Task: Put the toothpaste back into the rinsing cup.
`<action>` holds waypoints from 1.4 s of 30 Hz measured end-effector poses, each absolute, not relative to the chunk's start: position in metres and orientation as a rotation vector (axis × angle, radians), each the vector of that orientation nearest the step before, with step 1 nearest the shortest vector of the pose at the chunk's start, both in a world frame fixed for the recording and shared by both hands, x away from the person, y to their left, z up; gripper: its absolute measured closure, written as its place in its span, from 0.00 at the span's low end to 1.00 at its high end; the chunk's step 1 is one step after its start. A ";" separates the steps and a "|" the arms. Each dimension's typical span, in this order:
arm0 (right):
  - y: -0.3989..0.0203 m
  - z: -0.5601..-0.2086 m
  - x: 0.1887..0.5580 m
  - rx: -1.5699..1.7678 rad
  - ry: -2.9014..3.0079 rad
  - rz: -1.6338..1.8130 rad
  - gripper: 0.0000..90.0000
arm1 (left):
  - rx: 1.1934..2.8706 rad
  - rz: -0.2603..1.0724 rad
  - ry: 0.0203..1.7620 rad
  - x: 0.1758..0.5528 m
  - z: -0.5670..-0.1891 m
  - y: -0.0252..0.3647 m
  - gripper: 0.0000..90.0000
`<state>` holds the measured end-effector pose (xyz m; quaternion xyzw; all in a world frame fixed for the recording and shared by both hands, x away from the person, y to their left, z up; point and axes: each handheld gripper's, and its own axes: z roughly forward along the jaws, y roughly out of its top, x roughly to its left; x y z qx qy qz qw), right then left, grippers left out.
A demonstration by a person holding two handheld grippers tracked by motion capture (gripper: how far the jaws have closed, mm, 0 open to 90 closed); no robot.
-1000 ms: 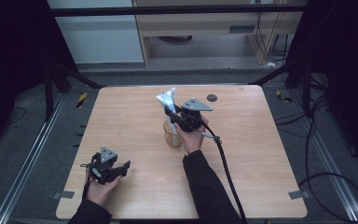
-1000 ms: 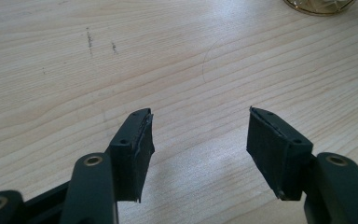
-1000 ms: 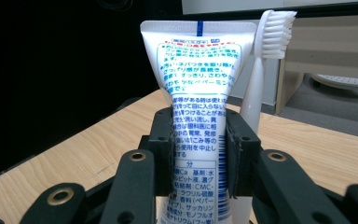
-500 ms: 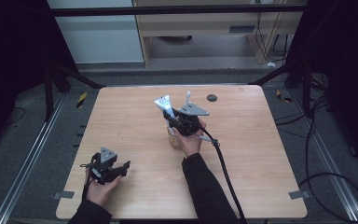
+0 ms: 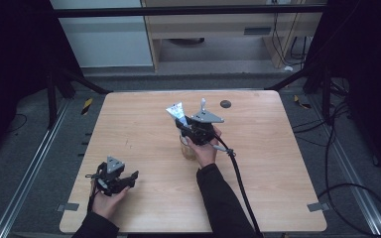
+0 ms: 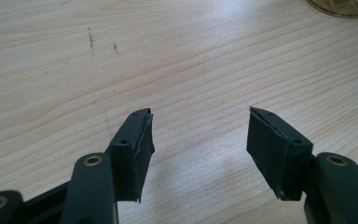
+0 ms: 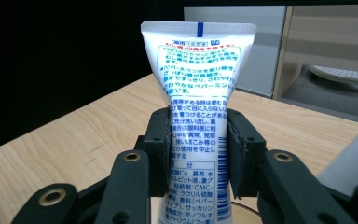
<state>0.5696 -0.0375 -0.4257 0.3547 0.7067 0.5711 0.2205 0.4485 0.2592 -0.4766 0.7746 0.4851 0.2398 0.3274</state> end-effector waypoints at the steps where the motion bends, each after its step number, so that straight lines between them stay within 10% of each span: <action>1: -0.038 -0.424 0.569 0.975 1.957 1.576 0.72 | 2.029 0.629 1.270 0.448 -0.477 0.259 0.45; 42: -0.068 -0.429 0.526 0.931 1.985 1.489 0.74 | 2.030 0.636 1.272 0.448 -0.477 0.258 0.45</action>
